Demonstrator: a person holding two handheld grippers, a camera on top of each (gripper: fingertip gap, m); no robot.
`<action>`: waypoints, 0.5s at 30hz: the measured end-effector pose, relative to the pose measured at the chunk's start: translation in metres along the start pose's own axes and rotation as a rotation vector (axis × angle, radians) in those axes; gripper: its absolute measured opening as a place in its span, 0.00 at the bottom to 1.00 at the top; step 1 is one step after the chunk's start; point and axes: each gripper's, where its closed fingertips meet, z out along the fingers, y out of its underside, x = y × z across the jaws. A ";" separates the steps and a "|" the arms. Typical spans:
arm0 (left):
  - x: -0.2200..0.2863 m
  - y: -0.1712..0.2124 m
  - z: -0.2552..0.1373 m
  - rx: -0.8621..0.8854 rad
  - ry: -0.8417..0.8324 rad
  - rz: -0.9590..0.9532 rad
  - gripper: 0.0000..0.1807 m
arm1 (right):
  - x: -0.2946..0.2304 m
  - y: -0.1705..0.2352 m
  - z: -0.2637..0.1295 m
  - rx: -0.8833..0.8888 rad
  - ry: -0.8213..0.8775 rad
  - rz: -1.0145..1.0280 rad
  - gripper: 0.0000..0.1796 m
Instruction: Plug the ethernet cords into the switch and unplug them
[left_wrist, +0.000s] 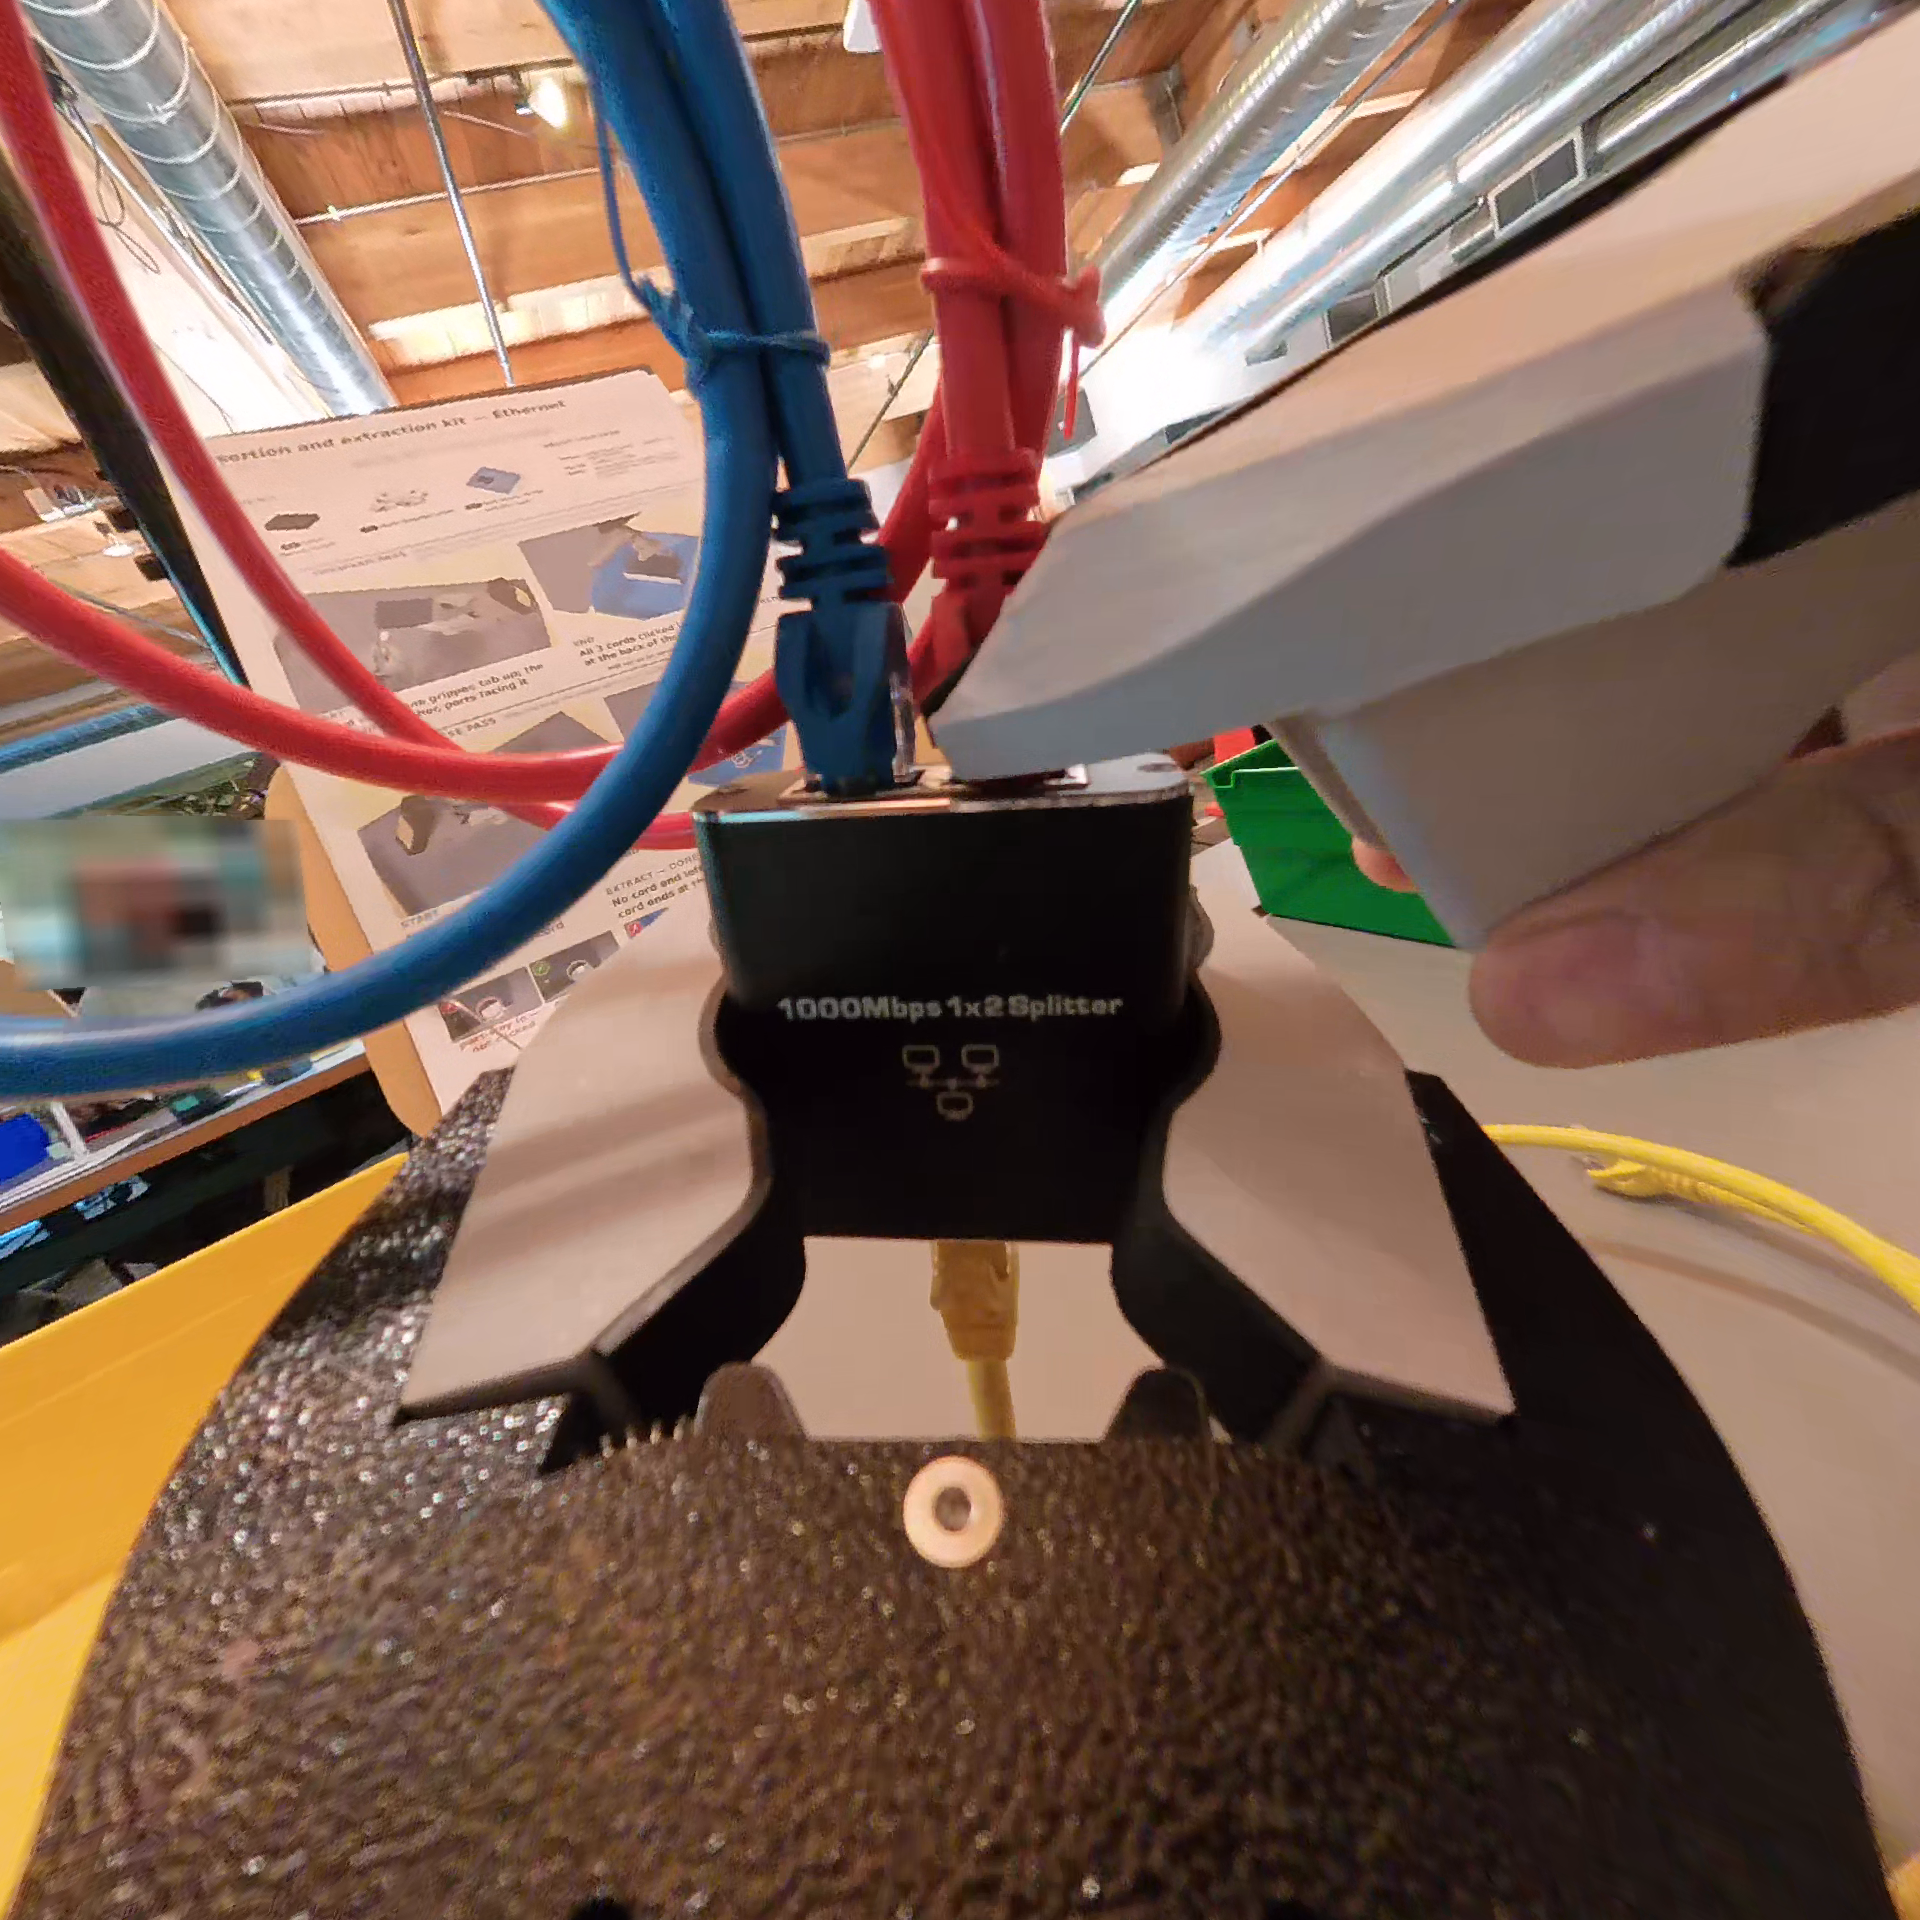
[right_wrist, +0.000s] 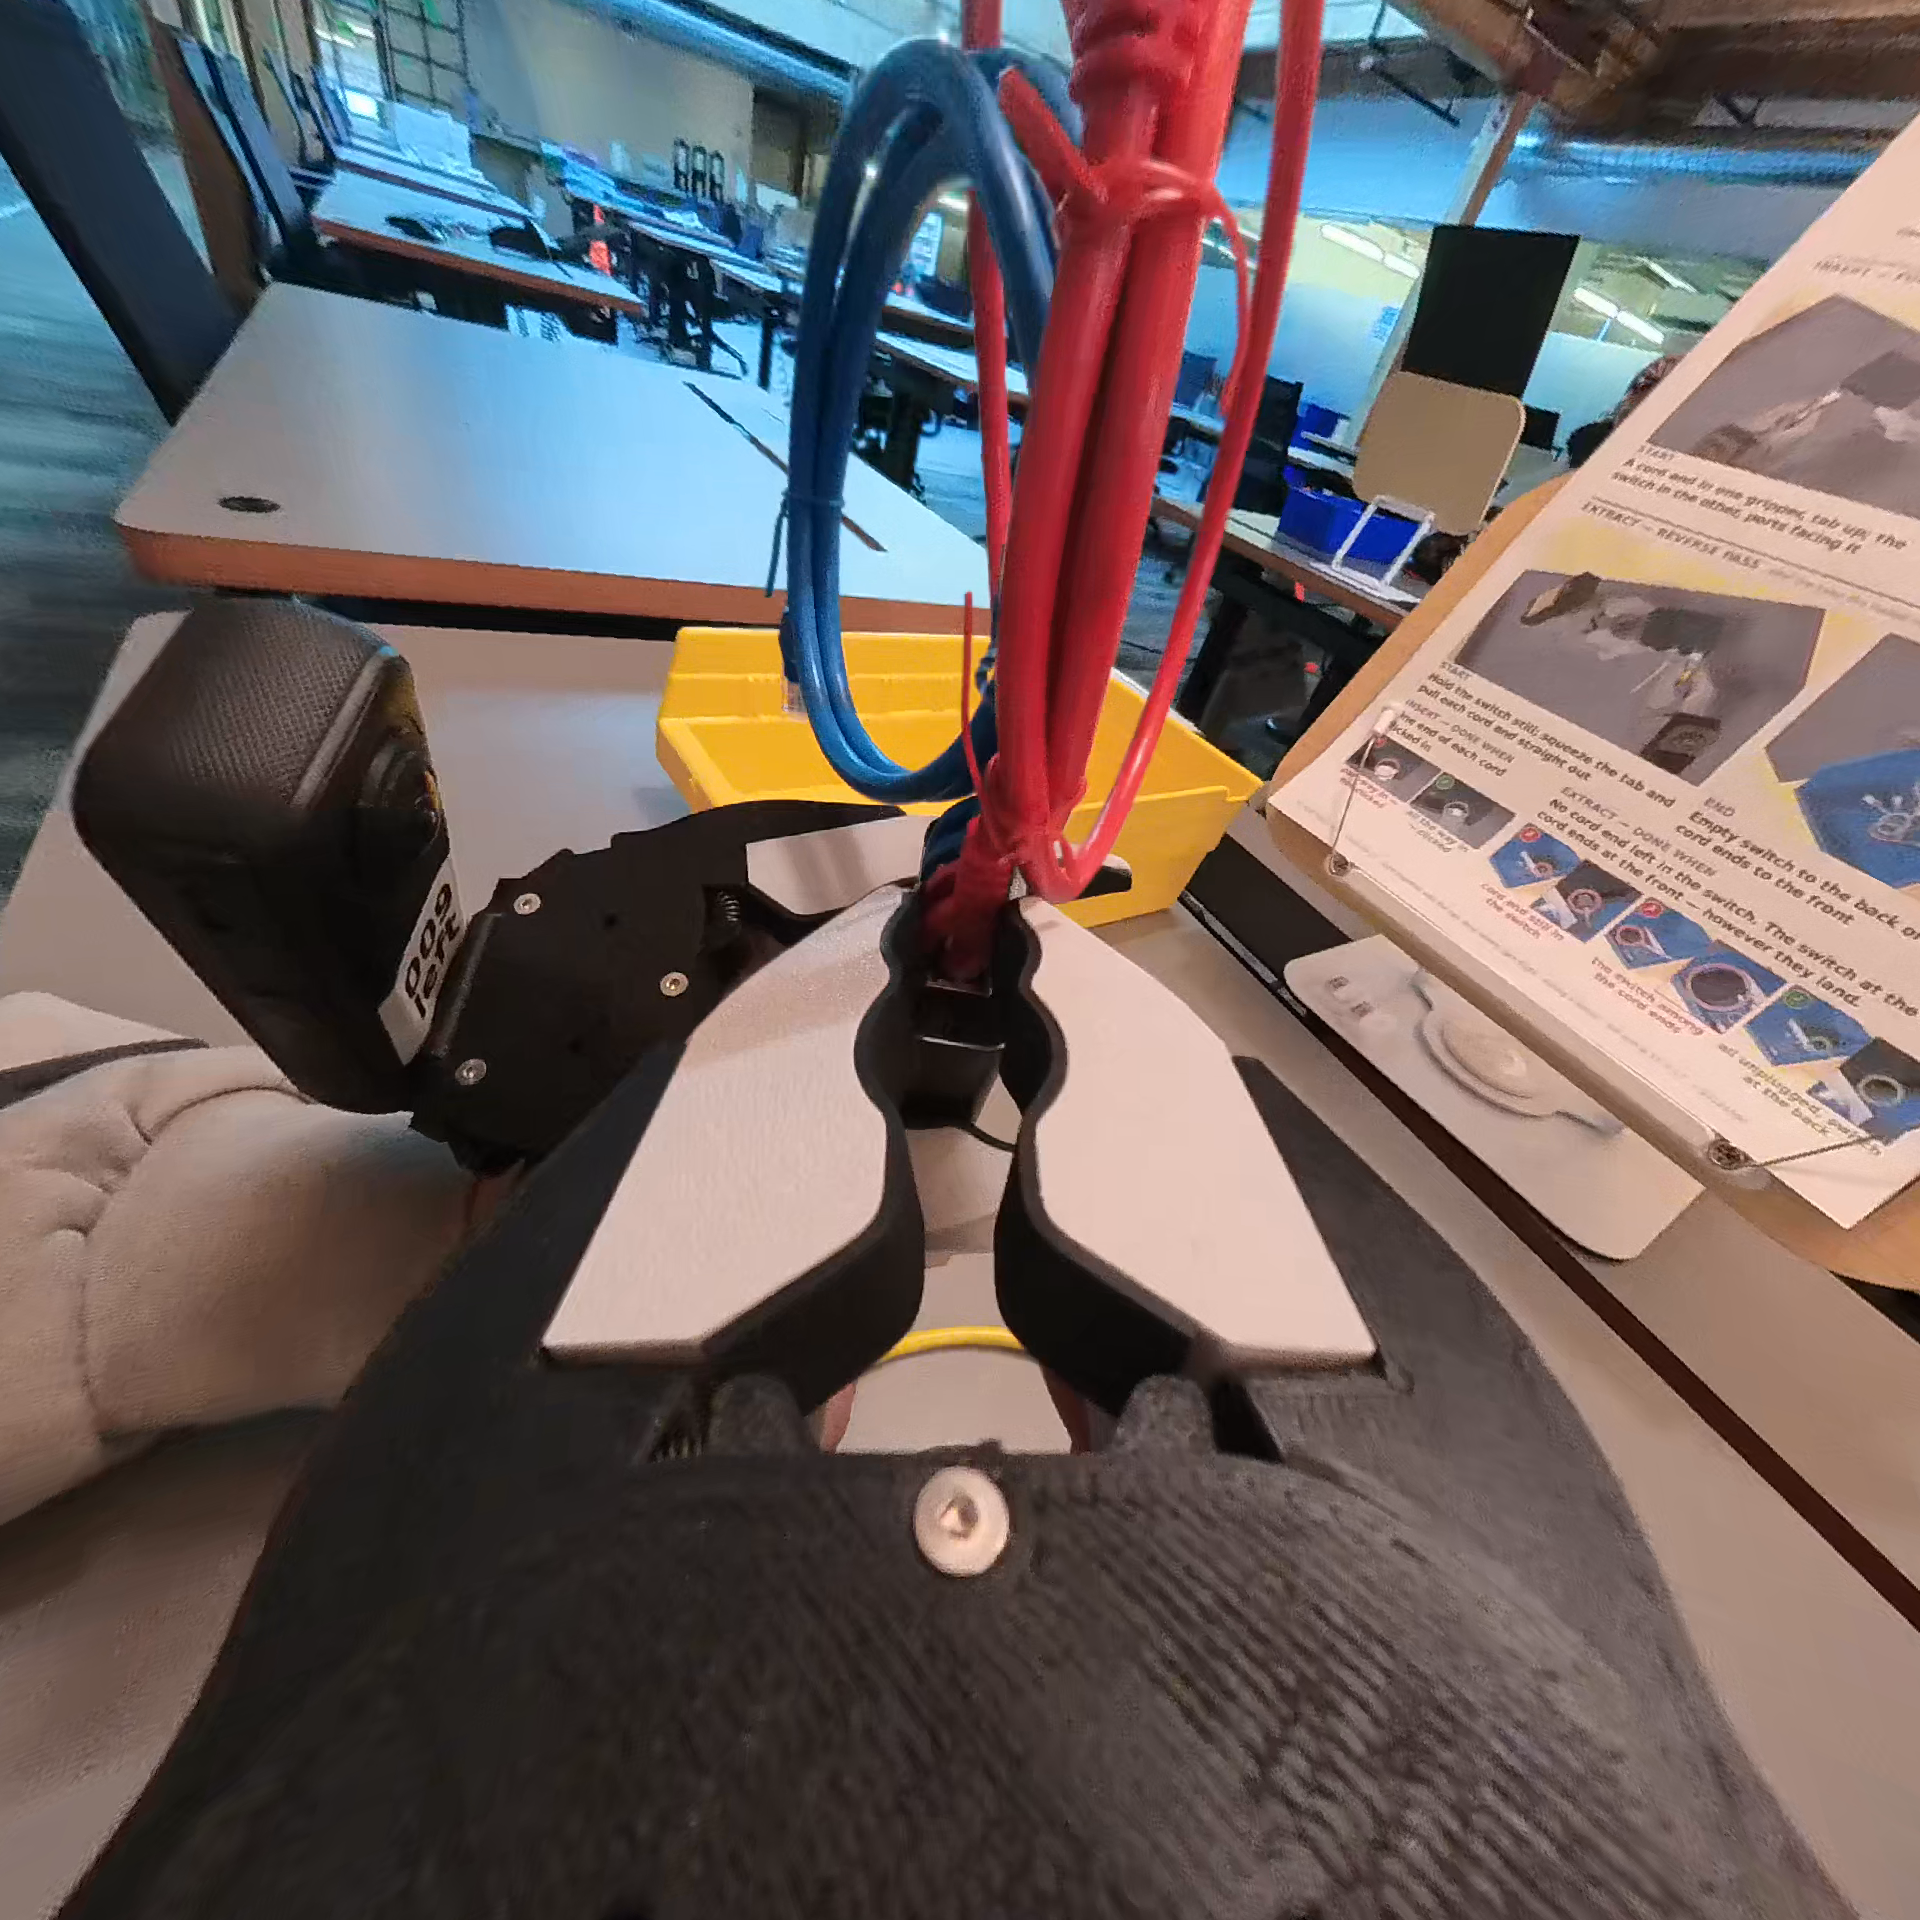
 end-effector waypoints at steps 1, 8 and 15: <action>0.000 0.001 0.000 -0.004 0.001 0.005 0.43 | 0.000 0.001 0.000 -0.024 0.013 -0.025 0.08; 0.004 0.003 0.001 0.004 0.054 -0.098 0.44 | -0.002 0.002 0.004 -0.140 0.077 -0.259 0.08; 0.023 -0.002 0.002 0.025 0.235 -0.269 0.42 | -0.002 0.001 0.002 -0.138 0.076 -0.193 0.08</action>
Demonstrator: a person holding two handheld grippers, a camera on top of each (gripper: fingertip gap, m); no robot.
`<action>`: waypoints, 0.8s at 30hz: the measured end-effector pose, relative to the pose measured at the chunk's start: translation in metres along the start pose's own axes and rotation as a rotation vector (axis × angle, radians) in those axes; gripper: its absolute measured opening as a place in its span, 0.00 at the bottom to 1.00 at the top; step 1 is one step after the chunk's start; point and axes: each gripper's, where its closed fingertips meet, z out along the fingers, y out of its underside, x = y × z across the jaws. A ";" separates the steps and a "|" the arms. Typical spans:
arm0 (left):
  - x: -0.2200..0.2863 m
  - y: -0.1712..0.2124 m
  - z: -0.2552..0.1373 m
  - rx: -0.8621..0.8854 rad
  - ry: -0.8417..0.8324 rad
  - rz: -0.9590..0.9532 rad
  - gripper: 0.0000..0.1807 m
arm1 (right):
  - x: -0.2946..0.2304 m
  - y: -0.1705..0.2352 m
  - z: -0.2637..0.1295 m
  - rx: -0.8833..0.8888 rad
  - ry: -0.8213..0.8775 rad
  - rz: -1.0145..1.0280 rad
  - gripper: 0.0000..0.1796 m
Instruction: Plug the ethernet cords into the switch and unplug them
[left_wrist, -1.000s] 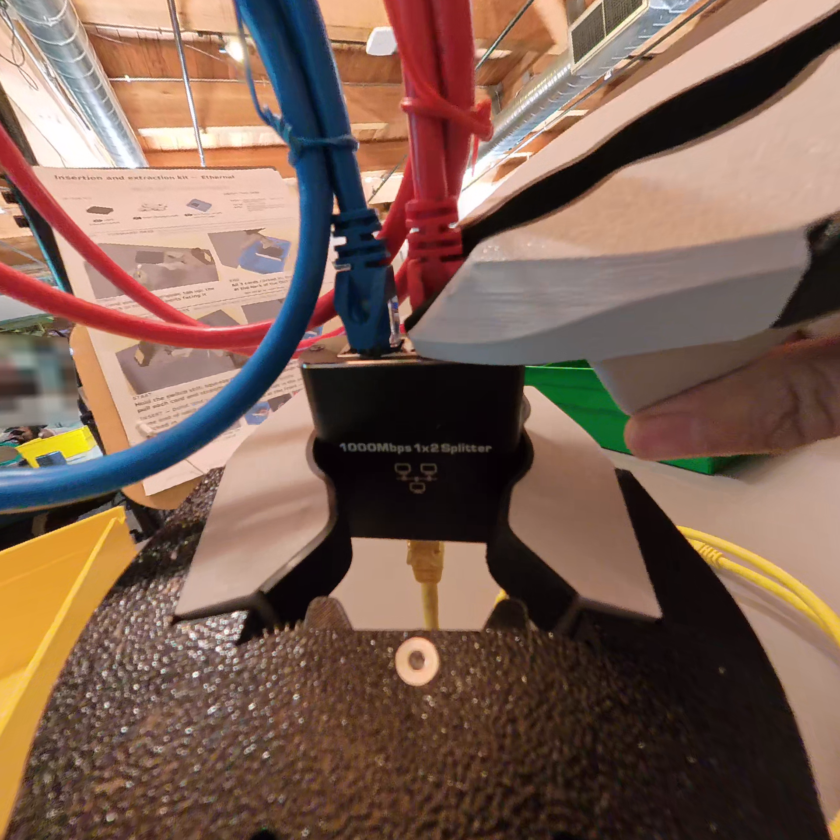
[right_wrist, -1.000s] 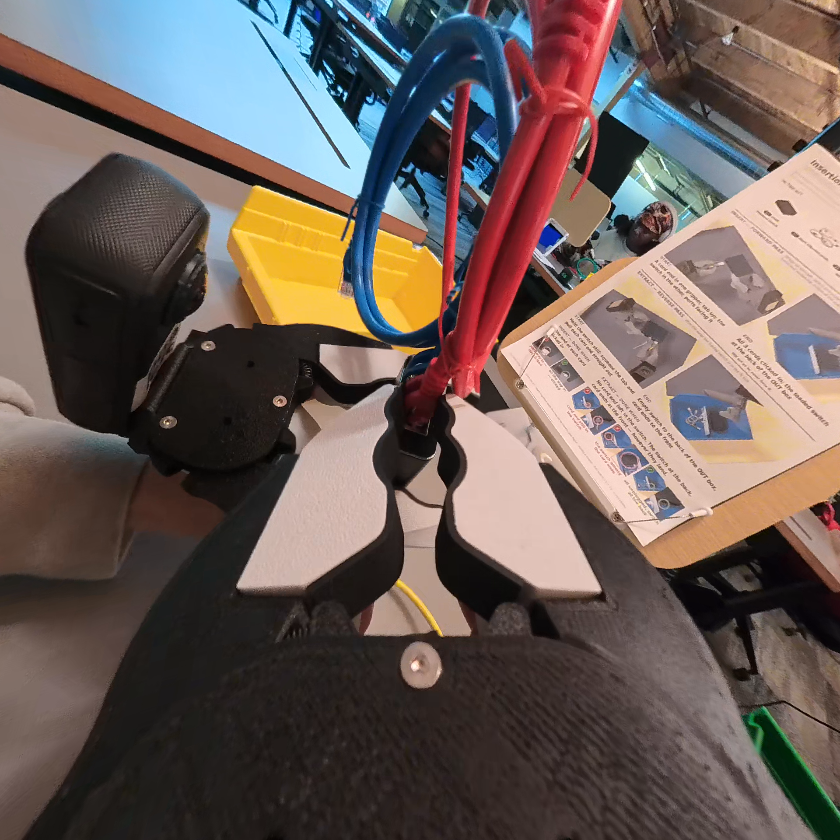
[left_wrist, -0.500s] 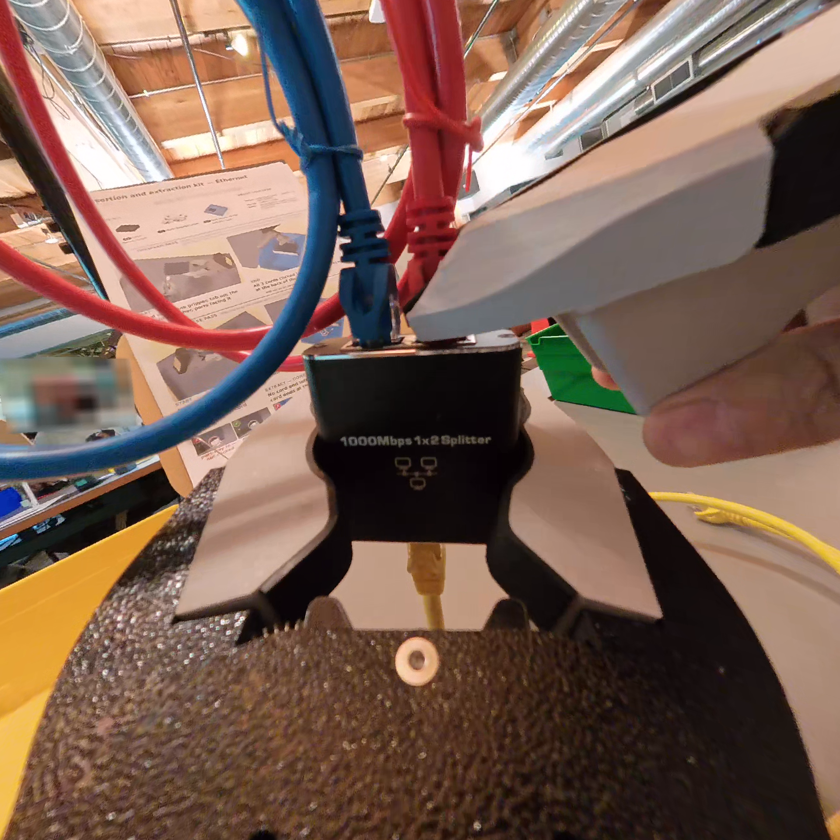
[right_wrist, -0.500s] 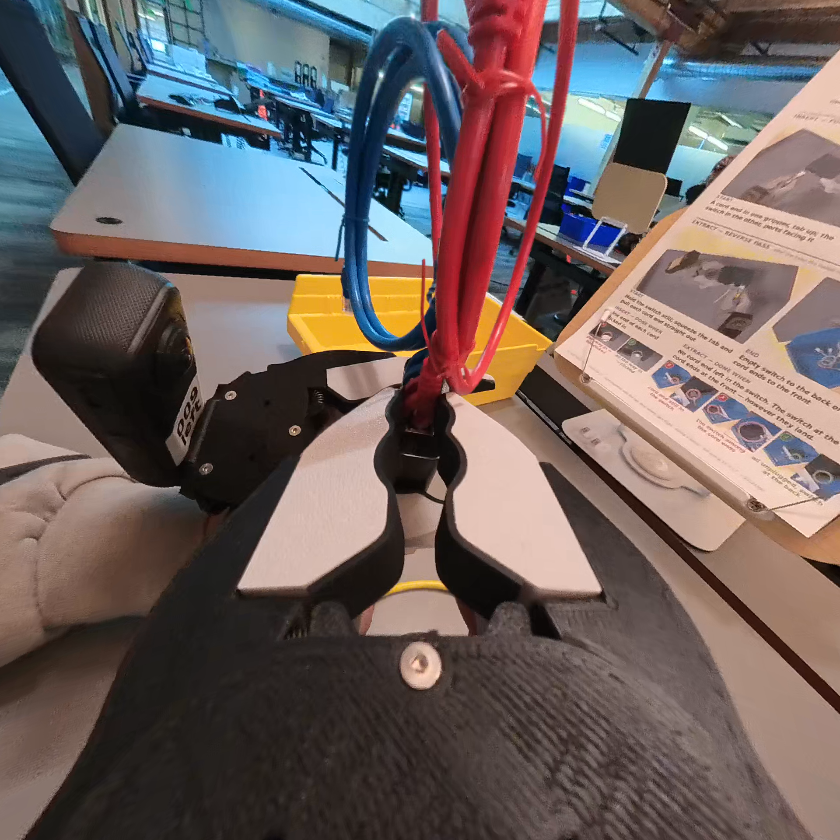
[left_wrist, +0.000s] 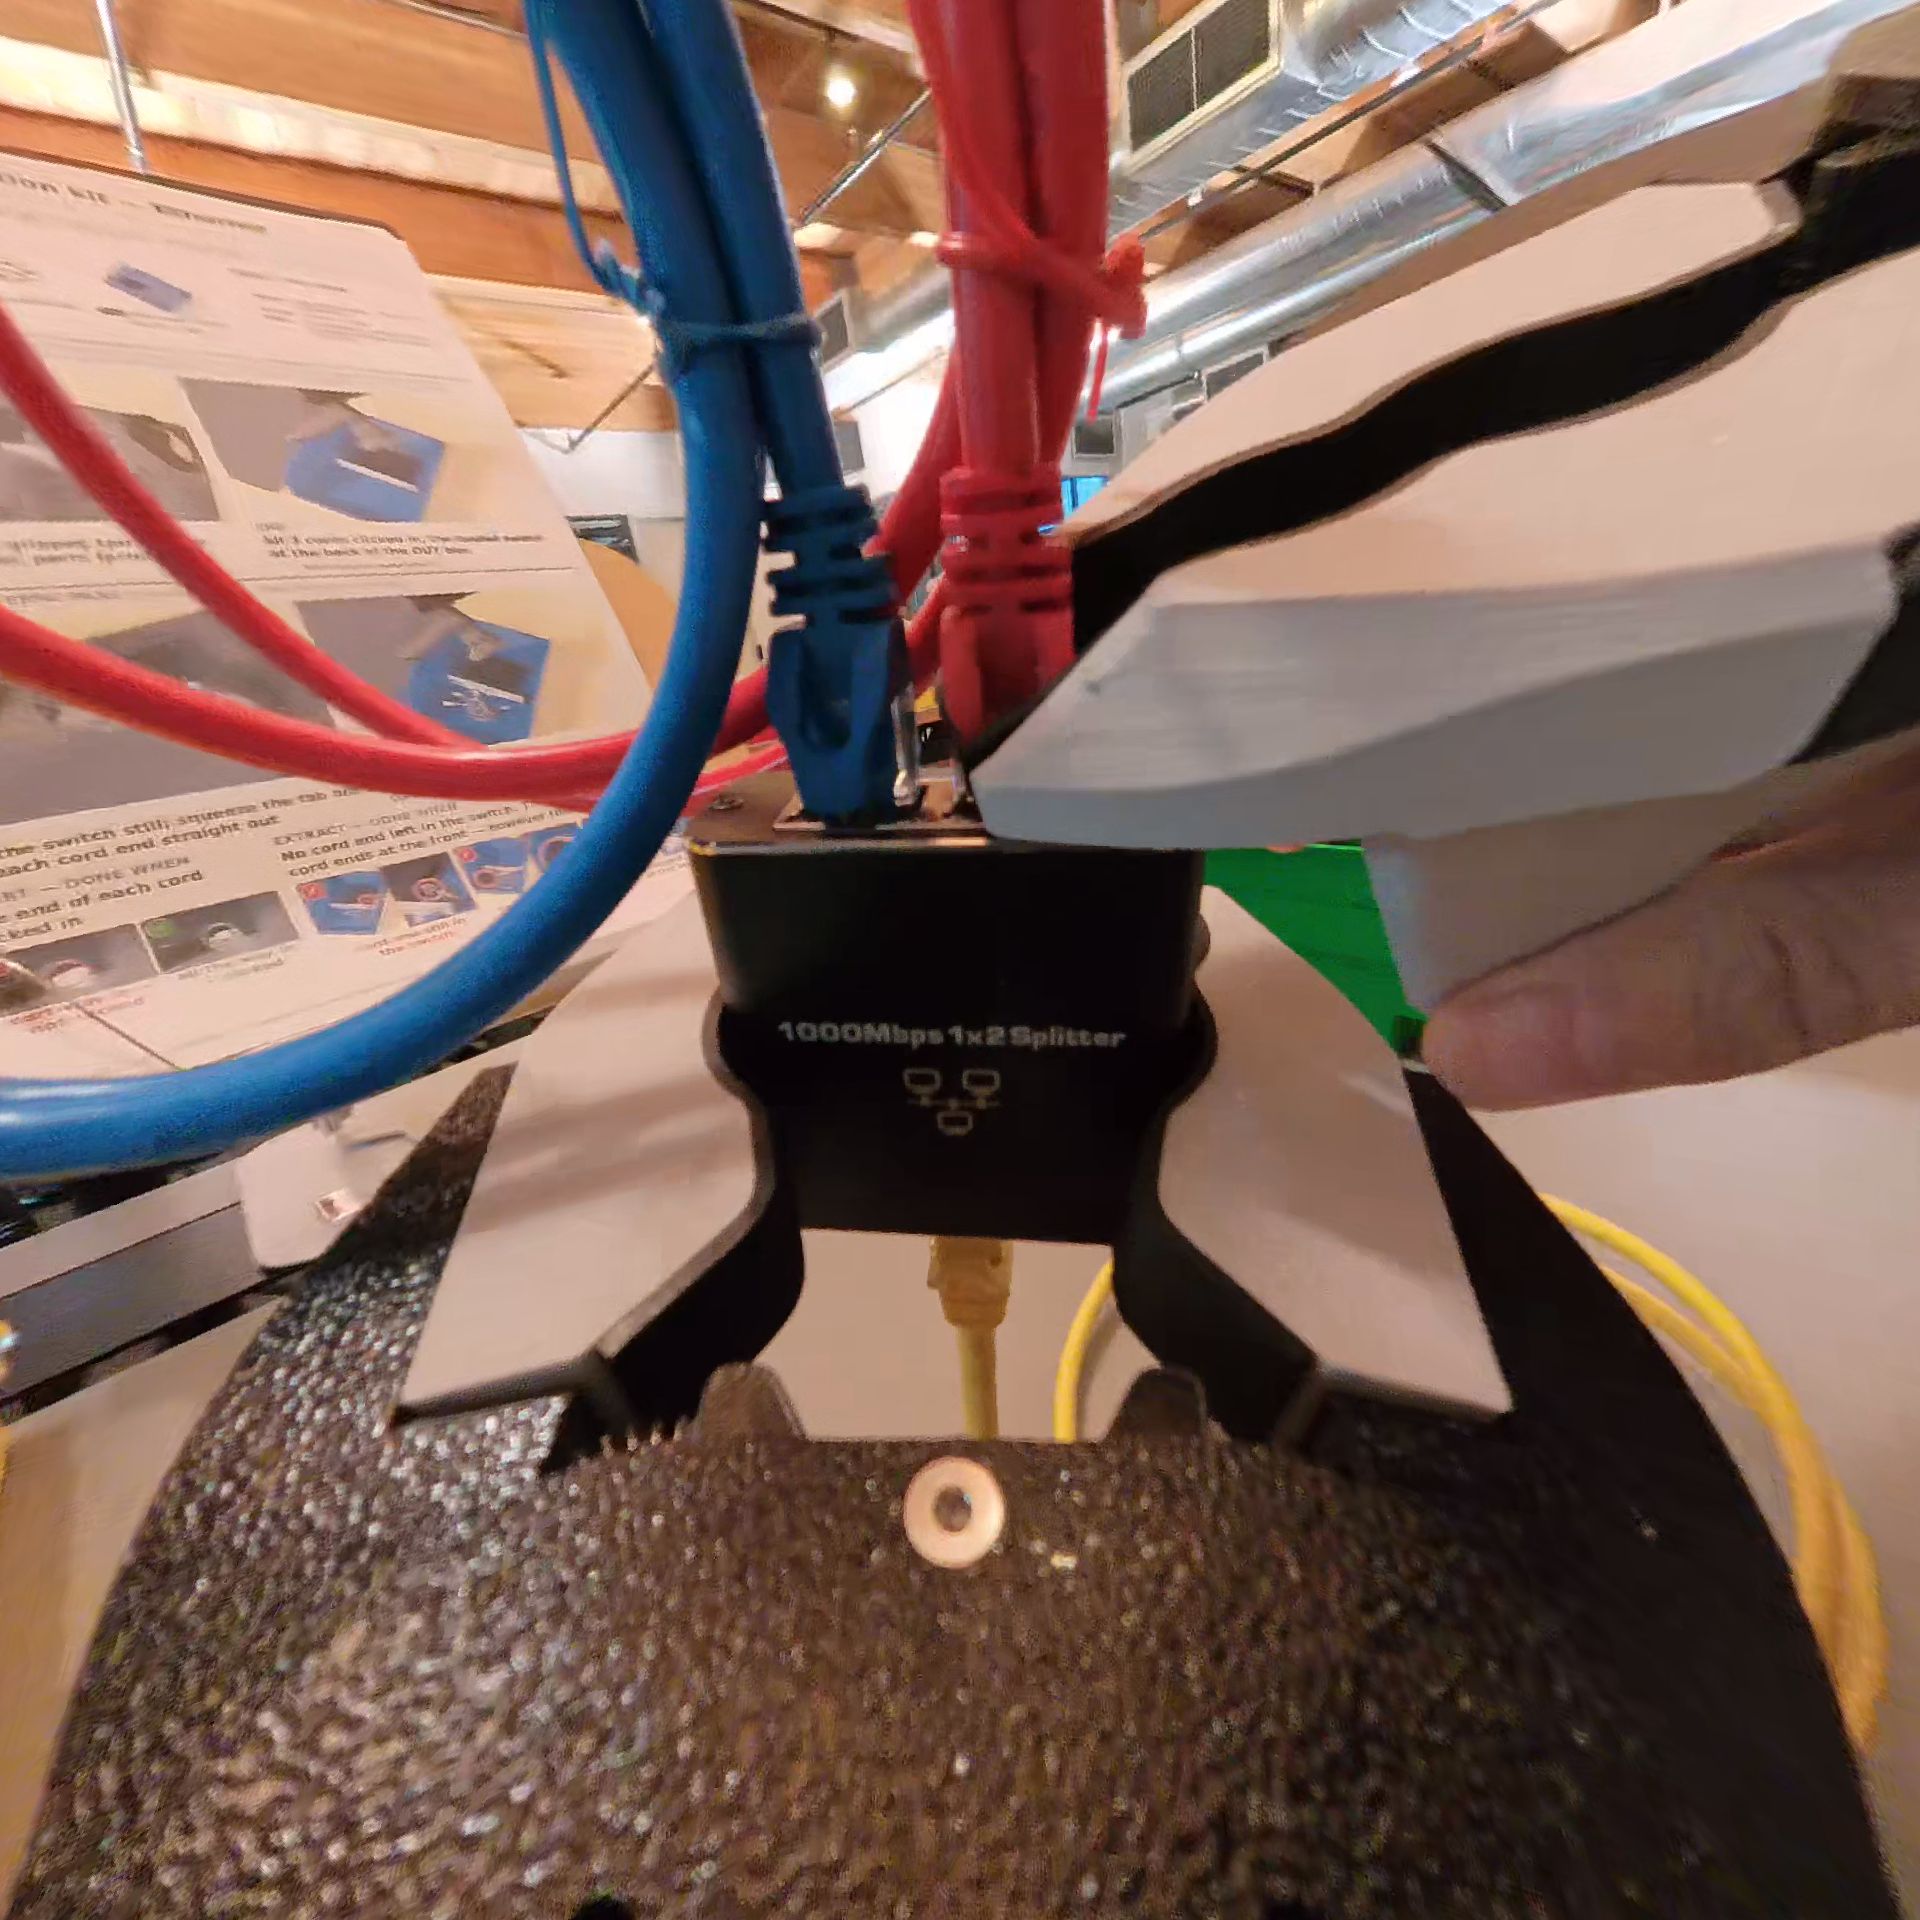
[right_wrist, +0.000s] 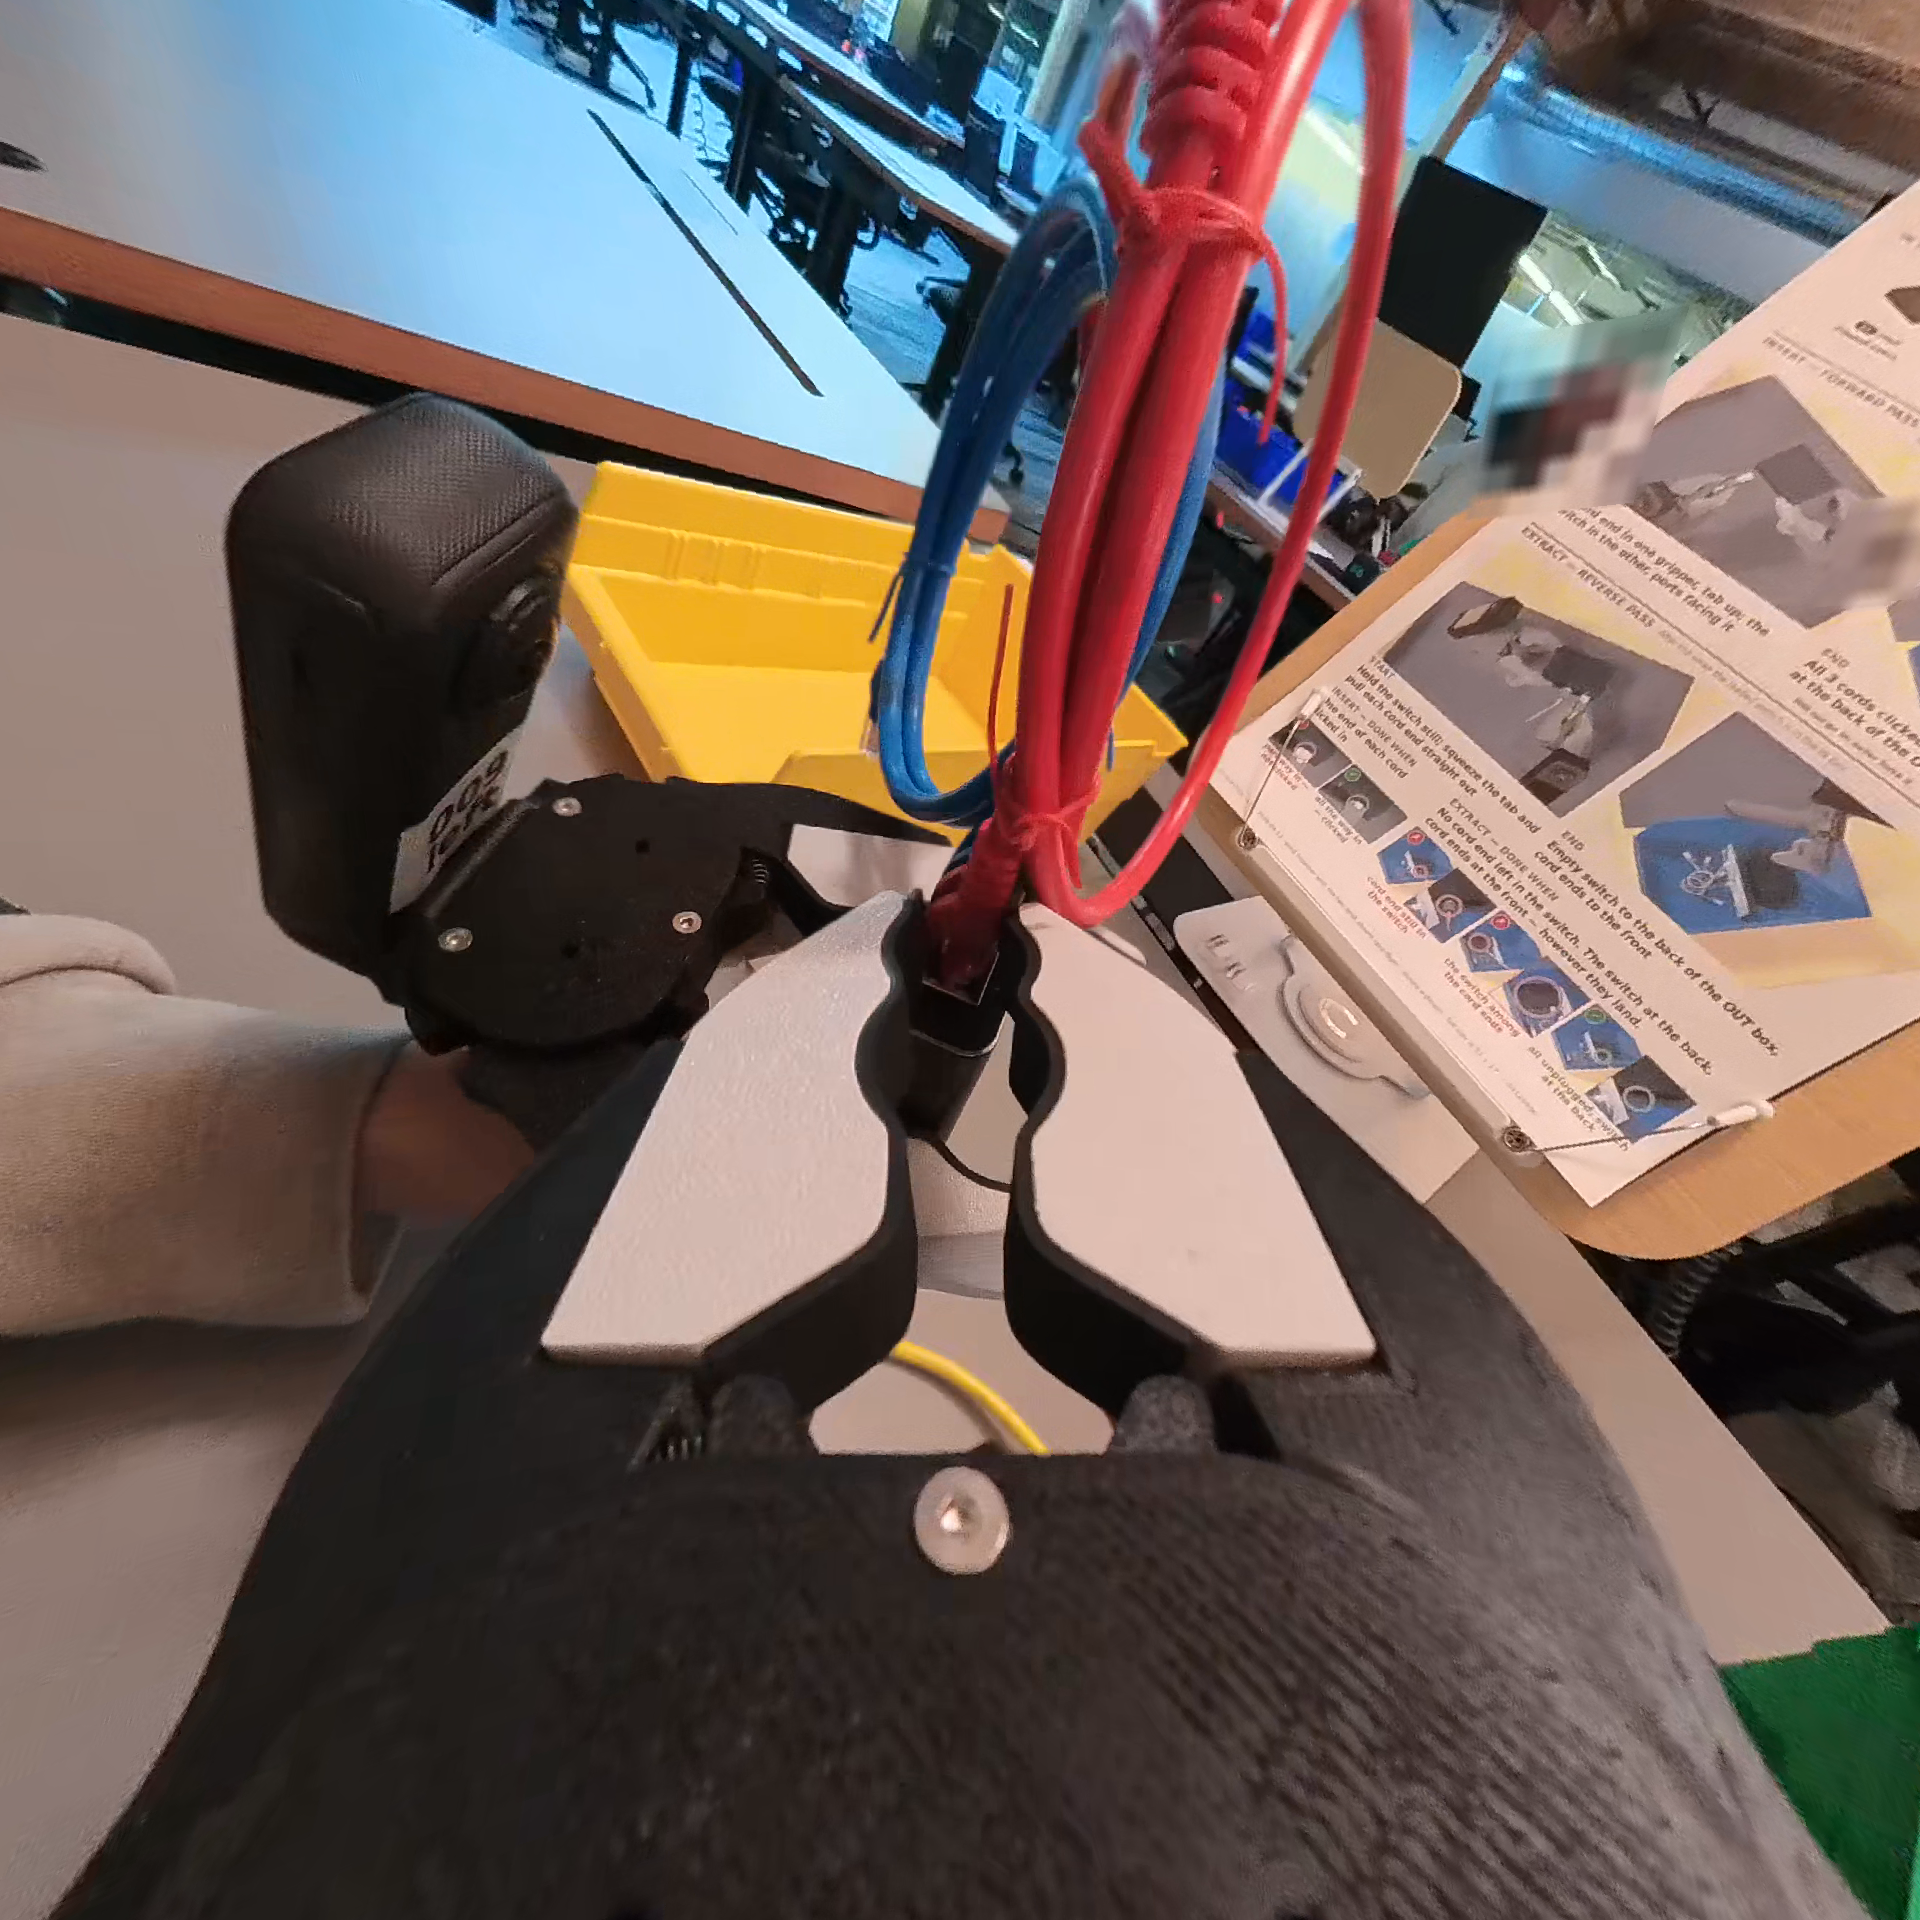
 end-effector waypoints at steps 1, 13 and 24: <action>0.001 0.000 0.000 -0.001 0.007 -0.004 0.42 | 0.000 0.000 0.000 -0.004 0.012 -0.011 0.08; 0.003 -0.003 0.000 0.014 0.028 -0.030 0.41 | 0.001 -0.004 -0.002 0.073 0.010 0.089 0.08; -0.004 -0.005 -0.003 0.037 -0.045 0.031 0.43 | -0.001 -0.005 0.003 0.080 0.113 0.131 0.08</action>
